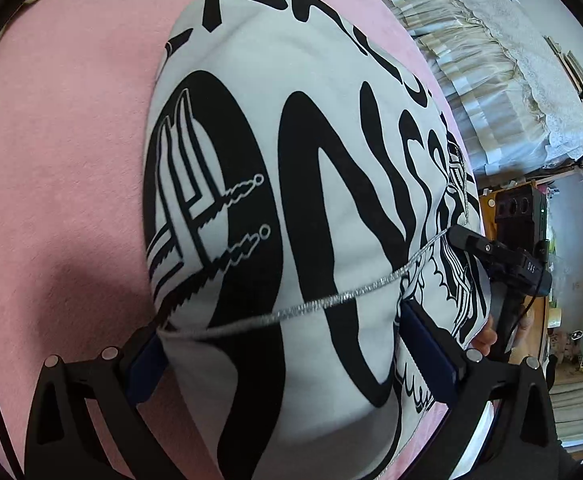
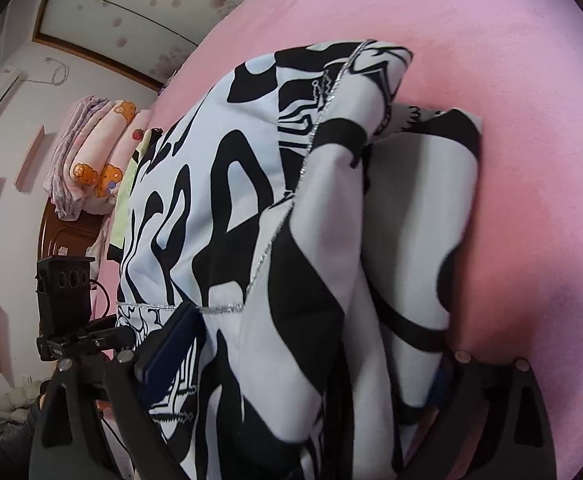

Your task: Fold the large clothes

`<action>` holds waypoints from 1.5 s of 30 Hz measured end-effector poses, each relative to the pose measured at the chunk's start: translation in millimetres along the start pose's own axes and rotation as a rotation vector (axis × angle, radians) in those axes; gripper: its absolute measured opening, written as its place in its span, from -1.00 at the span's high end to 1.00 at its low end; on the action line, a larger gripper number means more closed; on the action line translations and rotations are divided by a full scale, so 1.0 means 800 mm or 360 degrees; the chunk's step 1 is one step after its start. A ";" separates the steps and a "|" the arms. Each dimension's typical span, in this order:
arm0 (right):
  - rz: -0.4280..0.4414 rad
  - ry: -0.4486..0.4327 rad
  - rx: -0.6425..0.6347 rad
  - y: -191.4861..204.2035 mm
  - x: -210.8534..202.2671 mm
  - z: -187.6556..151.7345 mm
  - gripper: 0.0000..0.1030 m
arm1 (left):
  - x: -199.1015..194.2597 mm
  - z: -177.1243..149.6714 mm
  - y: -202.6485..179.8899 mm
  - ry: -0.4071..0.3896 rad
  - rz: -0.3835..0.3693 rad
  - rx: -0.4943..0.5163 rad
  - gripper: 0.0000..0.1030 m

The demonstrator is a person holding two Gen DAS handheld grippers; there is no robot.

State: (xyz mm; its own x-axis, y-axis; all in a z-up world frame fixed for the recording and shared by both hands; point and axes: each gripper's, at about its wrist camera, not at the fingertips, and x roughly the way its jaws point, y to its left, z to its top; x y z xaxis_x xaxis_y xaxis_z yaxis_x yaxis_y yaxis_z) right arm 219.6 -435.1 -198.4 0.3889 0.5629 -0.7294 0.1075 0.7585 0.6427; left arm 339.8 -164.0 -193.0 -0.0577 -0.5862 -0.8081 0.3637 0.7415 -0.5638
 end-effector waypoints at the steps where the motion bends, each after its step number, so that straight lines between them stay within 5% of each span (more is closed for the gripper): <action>1: -0.0010 0.0014 -0.0018 0.003 0.002 0.001 -0.97 | 0.002 0.001 0.000 0.0004 0.0000 0.0000 -1.00; 9: -0.0190 0.0020 -0.0088 0.034 0.018 0.001 -0.86 | 0.003 0.002 -0.008 -0.0062 0.0085 -0.0004 -0.97; 15: -0.0302 -0.0043 -0.0145 0.080 0.005 -0.010 -0.06 | -0.019 -0.008 -0.055 -0.0212 0.0304 0.0142 -0.33; 17: -0.0354 -0.0086 -0.0191 0.107 -0.002 -0.018 0.23 | -0.033 -0.014 -0.076 -0.0259 0.0361 0.0209 -0.20; 20: -0.0435 -0.0136 -0.0262 0.154 -0.014 -0.035 0.39 | -0.056 -0.027 -0.097 -0.0305 0.0456 0.0267 -0.13; 31: -0.0346 -0.0103 -0.0332 0.285 0.000 -0.110 0.44 | -0.186 -0.094 -0.057 -0.0279 0.0569 0.0226 -0.13; 45: -0.0209 0.0082 -0.0465 0.457 0.121 -0.144 0.46 | -0.336 -0.144 0.107 -0.0244 0.0677 0.0050 -0.13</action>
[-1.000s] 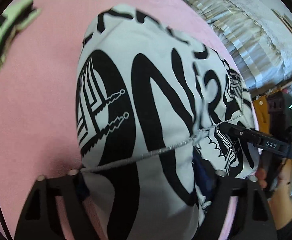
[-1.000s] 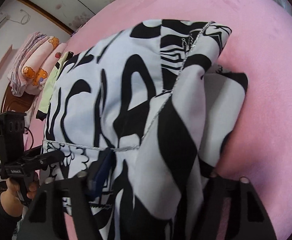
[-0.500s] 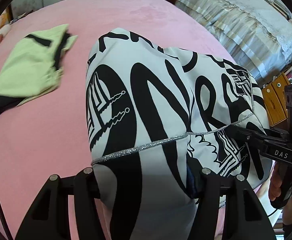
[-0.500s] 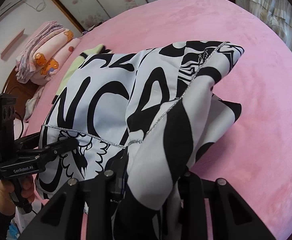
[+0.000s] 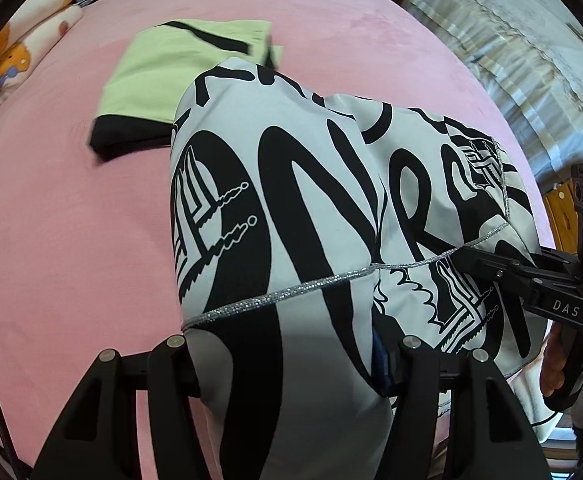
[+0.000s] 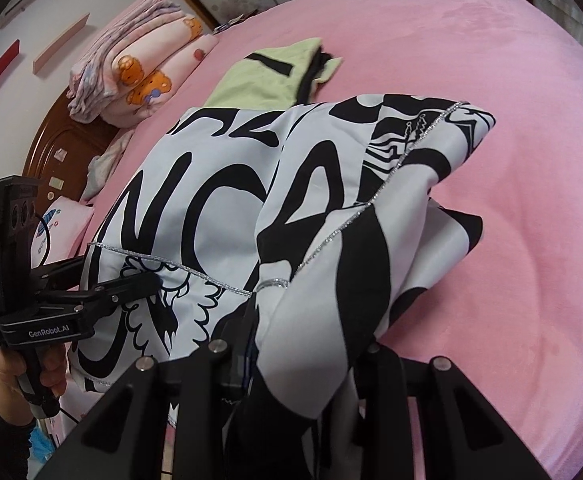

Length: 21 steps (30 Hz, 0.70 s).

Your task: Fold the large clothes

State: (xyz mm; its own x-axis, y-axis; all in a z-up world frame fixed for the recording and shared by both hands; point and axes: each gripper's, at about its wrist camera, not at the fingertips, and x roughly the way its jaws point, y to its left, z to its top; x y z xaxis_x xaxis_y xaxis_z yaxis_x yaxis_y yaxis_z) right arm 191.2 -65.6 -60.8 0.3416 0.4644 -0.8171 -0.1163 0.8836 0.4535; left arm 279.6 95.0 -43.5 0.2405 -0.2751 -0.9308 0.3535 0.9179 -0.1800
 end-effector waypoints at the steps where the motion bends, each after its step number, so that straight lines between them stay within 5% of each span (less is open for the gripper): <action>1: 0.0008 0.0001 -0.0016 0.010 0.006 0.007 0.46 | -0.003 0.006 0.015 -0.0004 0.0007 -0.0005 -0.13; 6: 0.0048 -0.0049 -0.0075 0.054 0.031 0.076 0.47 | -0.015 0.061 0.074 -0.0063 0.0042 -0.0002 -0.13; 15: 0.0142 -0.0315 -0.0073 0.078 0.078 0.260 0.48 | -0.018 0.249 0.168 -0.0244 0.0094 0.0066 -0.13; 21: 0.0127 -0.0449 -0.0069 0.053 0.150 0.339 0.48 | 0.046 0.349 0.221 -0.0261 0.0141 0.0087 -0.15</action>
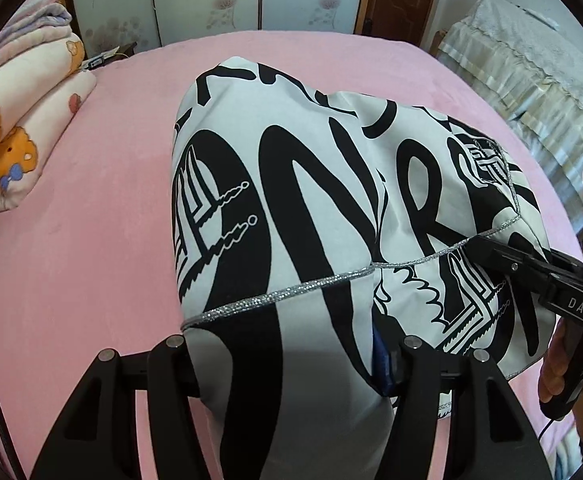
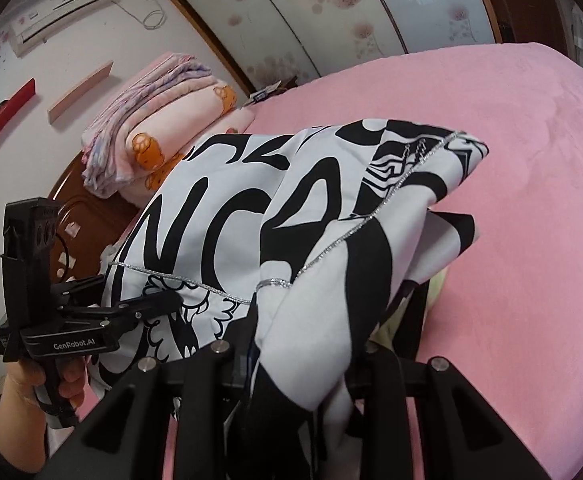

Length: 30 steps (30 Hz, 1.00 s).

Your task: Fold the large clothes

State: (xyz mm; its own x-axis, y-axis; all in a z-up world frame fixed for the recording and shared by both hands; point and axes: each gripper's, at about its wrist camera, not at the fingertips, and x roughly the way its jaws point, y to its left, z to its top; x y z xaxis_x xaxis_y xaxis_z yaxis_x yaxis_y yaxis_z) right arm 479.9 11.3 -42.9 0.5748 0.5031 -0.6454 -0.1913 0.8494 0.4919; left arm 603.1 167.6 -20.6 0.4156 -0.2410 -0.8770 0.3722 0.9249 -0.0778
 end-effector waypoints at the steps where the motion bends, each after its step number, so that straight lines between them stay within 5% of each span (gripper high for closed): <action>1: 0.0026 0.0023 0.0073 -0.016 0.022 0.003 0.48 | 0.018 0.007 0.006 0.0019 0.0001 -0.0012 -0.16; 4: -0.0009 0.0109 0.0191 -0.057 0.078 -0.009 0.41 | 0.087 0.003 0.028 0.0122 0.0023 -0.0065 -0.31; 5: -0.0070 0.0154 0.0200 -0.070 0.098 -0.020 0.25 | 0.110 -0.004 0.035 0.0143 0.0062 -0.0071 -0.50; 9: -0.0144 0.0143 0.0127 -0.083 0.118 -0.044 -0.23 | 0.136 -0.019 0.067 0.0095 0.0006 -0.0163 -0.77; 13: -0.0193 0.0166 -0.0012 -0.064 0.105 -0.044 -0.33 | 0.128 -0.027 0.077 0.0029 0.0008 -0.0149 -0.78; 20: -0.0373 0.0206 -0.0180 -0.033 0.061 -0.039 -0.35 | 0.086 -0.036 0.045 -0.0076 0.0282 -0.0075 -0.73; 25: -0.0493 0.0043 -0.0332 -0.010 0.015 -0.038 -0.35 | 0.036 -0.044 0.038 -0.0171 0.0330 -0.0133 -0.29; 30: -0.0515 -0.0157 -0.0483 0.041 -0.010 -0.034 -0.34 | 0.006 -0.052 0.017 -0.0237 0.0336 -0.0137 0.43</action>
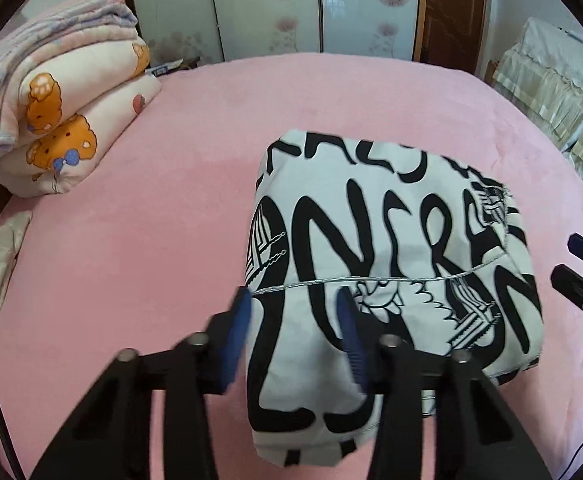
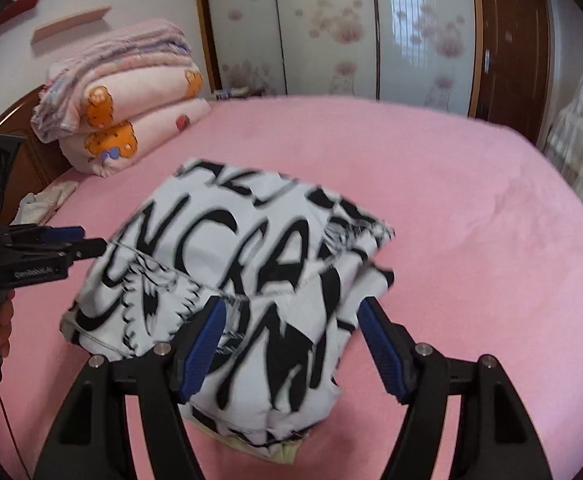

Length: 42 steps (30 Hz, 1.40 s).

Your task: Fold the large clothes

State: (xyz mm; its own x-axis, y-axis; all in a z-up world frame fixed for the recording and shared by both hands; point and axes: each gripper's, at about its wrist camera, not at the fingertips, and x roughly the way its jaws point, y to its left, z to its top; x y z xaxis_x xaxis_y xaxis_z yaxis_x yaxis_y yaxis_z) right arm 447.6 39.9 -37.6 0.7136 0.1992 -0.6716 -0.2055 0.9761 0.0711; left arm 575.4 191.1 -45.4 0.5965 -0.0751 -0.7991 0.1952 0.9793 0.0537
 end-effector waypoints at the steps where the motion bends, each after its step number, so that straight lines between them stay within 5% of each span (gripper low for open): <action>1: 0.0015 0.0000 -0.0013 0.006 0.001 0.003 -0.34 | -0.011 -0.005 -0.010 -0.0009 -0.0015 -0.0008 0.52; 2: 0.0030 0.0006 -0.0022 0.013 0.004 0.005 -0.25 | -0.010 -0.007 -0.014 -0.0008 -0.0037 -0.0018 0.68; 5: 0.0049 0.0107 -0.0035 0.025 0.030 0.001 0.05 | 0.002 -0.017 -0.015 0.0048 -0.0016 0.0015 0.72; 11: -0.0151 0.0278 0.0010 -0.006 0.090 -0.026 0.42 | 0.045 -0.032 -0.014 0.0137 0.0057 0.0028 0.76; 24: -0.0137 0.0322 0.0138 -0.043 0.096 -0.042 0.25 | 0.056 -0.035 -0.014 0.0157 0.0088 -0.0035 0.75; 28: -0.0087 0.0315 0.0177 -0.049 0.072 -0.044 0.19 | 0.041 -0.035 -0.015 0.0163 0.0046 -0.0091 0.30; 30: -0.0064 0.0319 0.0193 -0.051 0.055 -0.047 0.19 | 0.027 -0.040 -0.023 0.0170 0.0066 -0.0087 -0.23; 42: -0.0051 0.0352 0.0171 -0.062 -0.125 -0.082 0.17 | -0.118 -0.097 -0.119 0.0142 -0.0035 -0.0094 -0.36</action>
State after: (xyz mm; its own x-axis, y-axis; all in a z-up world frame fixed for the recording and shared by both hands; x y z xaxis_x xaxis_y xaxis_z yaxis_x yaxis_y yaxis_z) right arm 342.8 -34.2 -22.2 0.5523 0.1559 -0.8189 -0.1043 0.9876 0.1177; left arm 440.1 119.9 -21.1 0.5205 -0.0820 -0.8499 0.1597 0.9872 0.0026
